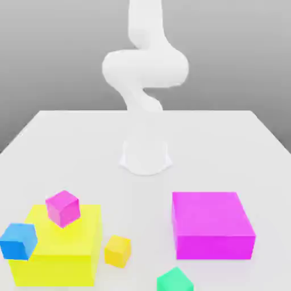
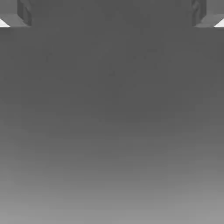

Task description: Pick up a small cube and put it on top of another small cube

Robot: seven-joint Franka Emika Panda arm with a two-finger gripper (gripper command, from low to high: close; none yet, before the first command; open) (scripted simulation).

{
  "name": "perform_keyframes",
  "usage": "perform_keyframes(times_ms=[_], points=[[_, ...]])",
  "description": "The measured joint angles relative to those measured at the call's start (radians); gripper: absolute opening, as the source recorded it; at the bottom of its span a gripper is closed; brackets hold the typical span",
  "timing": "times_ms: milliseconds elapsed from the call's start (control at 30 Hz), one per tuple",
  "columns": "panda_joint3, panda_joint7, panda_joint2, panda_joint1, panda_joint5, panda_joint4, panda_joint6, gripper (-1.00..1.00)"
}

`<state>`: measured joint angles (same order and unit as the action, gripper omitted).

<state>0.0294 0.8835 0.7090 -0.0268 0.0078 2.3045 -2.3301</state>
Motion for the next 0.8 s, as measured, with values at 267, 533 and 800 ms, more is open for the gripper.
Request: perform_keyframes(times_ms=[267,533,800], points=[[0.103,0.291,-0.294,-0.079,-0.002,0.015,-0.098,0.00],[0.174,0.617,-0.585,-0.119,-0.061,0.029,-0.194,0.00],[0.166,0.945,-0.878,-0.084,-0.125,0.043,-0.287,0.00]])
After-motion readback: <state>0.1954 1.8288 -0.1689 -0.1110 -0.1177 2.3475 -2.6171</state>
